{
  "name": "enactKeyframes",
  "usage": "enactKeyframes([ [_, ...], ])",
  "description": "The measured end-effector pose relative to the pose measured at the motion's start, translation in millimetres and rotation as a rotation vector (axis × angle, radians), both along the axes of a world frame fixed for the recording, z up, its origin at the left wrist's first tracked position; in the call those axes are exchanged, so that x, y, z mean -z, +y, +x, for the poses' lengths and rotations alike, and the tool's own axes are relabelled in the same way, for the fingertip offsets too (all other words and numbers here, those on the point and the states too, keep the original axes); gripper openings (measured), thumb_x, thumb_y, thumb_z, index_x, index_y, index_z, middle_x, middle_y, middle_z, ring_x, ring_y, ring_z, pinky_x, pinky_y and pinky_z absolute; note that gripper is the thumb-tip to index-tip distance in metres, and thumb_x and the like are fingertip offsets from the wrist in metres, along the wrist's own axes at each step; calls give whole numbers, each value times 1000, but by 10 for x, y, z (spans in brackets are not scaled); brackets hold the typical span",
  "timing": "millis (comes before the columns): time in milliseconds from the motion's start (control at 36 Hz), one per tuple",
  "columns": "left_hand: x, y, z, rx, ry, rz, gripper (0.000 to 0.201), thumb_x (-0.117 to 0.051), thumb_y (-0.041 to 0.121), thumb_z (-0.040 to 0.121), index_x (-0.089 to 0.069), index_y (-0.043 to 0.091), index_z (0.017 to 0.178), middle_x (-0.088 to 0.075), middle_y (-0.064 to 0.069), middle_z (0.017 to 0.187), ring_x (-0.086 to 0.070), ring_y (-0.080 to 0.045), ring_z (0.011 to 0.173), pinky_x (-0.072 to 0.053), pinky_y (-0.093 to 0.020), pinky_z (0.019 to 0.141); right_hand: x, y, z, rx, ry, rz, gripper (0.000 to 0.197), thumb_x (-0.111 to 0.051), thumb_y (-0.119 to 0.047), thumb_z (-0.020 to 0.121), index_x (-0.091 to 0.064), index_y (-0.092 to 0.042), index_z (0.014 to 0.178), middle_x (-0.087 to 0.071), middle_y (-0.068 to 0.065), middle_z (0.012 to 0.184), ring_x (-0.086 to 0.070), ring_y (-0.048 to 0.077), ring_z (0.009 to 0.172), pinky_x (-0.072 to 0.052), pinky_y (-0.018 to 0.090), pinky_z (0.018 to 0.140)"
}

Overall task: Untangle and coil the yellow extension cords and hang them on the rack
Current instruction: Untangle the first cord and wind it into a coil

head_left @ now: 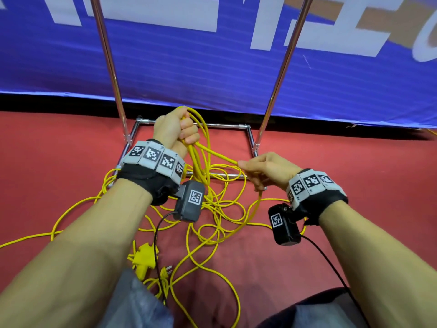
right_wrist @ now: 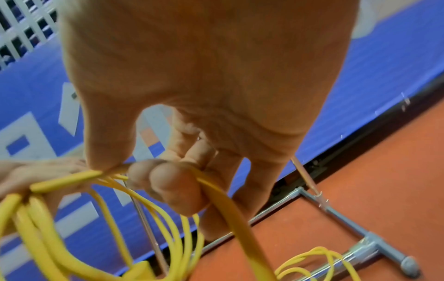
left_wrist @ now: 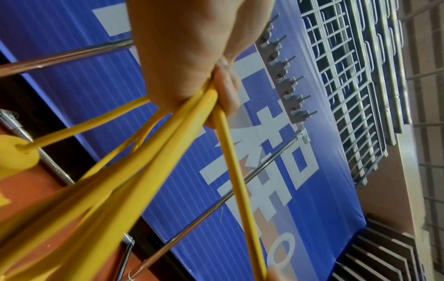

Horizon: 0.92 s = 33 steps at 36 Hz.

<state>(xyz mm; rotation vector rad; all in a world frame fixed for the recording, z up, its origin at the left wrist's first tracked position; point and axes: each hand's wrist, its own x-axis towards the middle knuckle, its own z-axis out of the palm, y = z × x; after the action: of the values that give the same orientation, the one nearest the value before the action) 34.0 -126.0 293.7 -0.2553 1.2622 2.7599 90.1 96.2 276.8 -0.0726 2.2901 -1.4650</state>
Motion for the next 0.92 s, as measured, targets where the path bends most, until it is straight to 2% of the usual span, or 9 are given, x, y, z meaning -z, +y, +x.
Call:
enactKeyframes([
  [83, -9, -67, 0, -52, -7, -47, 31, -41, 13, 98, -40, 13, 67, -21, 7, 41, -19, -7, 30, -17, -16, 35, 61, 73, -34, 65, 5, 30, 46, -67, -48, 84, -52, -16, 55, -47, 7, 50, -49, 25, 50, -44, 40, 67],
  [250, 33, 122, 107, 51, 31, -592, 34, -54, 21, 94, -46, 12, 62, -24, 8, 30, -20, -7, 23, -21, -12, 34, 13, 55, -152, 324, 178, 69, 59, -73, -40, 82, -35, -20, 41, -33, -4, 37, -32, 16, 34, -31, 25, 46],
  [389, 127, 273, 179, 175, 31, -772, 35, -62, 24, 89, -51, 11, 58, -27, 5, 30, -22, -10, 25, -23, -17, 36, -35, -119, -213, 432, 237, -30, 52, -66, -31, 89, -39, -18, 46, -34, -3, 37, -32, 14, 30, -27, 21, 40],
  [472, 166, 349, 235, 196, 33, -790, 35, -65, 25, 88, -56, 11, 58, -30, 3, 31, -22, -11, 26, -24, -17, 35, -105, -249, -212, 416, 171, -169, 42, -53, -23, 97, -47, -14, 56, -33, -2, 44, -29, 14, 36, -27, 21, 39],
  [556, 172, 432, 282, 191, 59, -779, 35, -65, 33, 89, -63, 9, 63, -50, 0, 39, -30, -9, 25, -24, -15, 32, -198, -358, -179, 406, 40, -317, 30, -35, -9, 92, -50, -8, 65, -35, -1, 45, -27, 14, 38, -26, 21, 41],
  [694, 172, 573, 313, 179, 40, -694, 51, -64, 53, 85, -65, 4, 71, -59, -8, 49, -34, -12, 28, -28, -20, 37, -183, -410, -63, 274, 106, -249, 23, -41, 1, 91, -52, -7, 72, -49, 3, 50, -43, 16, 43, -42, 24, 45],
  [750, 195, 620, 324, 196, 23, -637, 49, -70, 48, 82, -65, 1, 73, -53, -18, 54, -34, -16, 31, -30, -23, 39, -168, -401, -15, 208, 141, -226, 22, -43, 0, 94, -50, -8, 75, -53, 8, 58, -49, 18, 46, -45, 25, 46],
  [833, 197, 671, 340, 171, -7, -591, 34, -73, 25, 82, -61, -5, 72, -45, -11, 39, -35, -17, 30, -29, -25, 39, -155, -372, 17, 153, 160, -229, 24, -45, -3, 98, -47, -9, 75, -56, 11, 63, -54, 19, 49, -49, 26, 47],
  [917, 174, 647, 303, 51, -39, -573, 29, -76, 22, 69, -61, -2, 60, -46, -13, 42, -34, -18, 30, -29, -22, 39, -135, -331, 23, 117, 138, -193, 25, -47, -12, 100, -53, -8, 76, -58, 7, 59, -56, 19, 47, -50, 26, 49],
])
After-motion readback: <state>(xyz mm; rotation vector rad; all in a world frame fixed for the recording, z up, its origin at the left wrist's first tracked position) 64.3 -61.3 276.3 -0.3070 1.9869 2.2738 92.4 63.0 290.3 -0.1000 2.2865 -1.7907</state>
